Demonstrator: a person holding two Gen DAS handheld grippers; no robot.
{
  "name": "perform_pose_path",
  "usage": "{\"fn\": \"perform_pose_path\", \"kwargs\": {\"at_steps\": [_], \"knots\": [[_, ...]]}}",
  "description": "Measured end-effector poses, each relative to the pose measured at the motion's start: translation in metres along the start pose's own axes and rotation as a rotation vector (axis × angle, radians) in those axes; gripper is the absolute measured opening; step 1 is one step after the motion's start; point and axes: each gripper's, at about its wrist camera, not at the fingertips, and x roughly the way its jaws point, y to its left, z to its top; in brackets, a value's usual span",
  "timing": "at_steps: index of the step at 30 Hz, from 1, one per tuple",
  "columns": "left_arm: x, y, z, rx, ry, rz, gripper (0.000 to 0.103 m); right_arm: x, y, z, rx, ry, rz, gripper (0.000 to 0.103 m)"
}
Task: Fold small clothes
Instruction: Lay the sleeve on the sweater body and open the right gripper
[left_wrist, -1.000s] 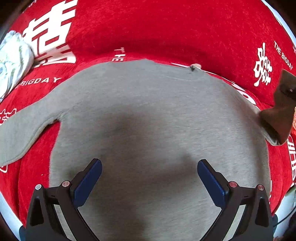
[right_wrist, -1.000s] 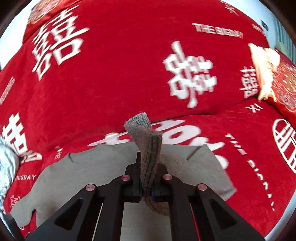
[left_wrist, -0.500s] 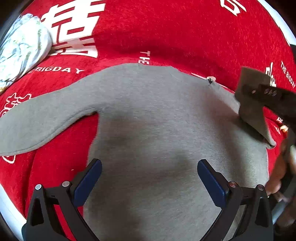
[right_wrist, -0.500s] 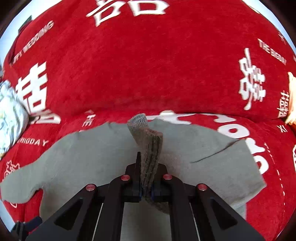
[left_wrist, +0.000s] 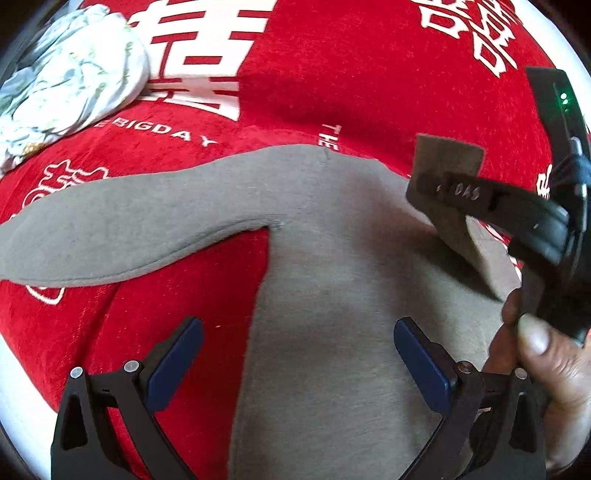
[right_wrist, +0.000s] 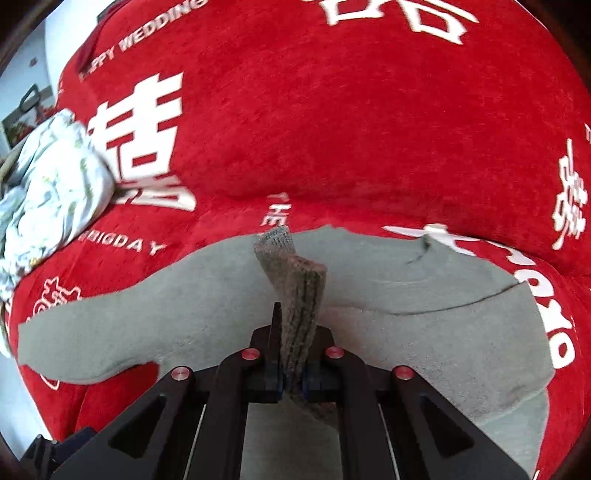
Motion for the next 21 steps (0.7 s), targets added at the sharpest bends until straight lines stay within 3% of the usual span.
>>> {"fn": "perform_pose_path", "kwargs": {"at_steps": [18, 21], "knots": [[-0.001, 0.024, -0.007, -0.072, 0.018, 0.01, 0.103, 0.034, 0.029, -0.021, -0.044, 0.092, 0.064, 0.007], [-0.004, 0.025, -0.006, -0.087, 0.011, 0.006, 0.103, 0.042, 0.03, -0.025, -0.03, 0.119, 0.116, 0.017]]}}
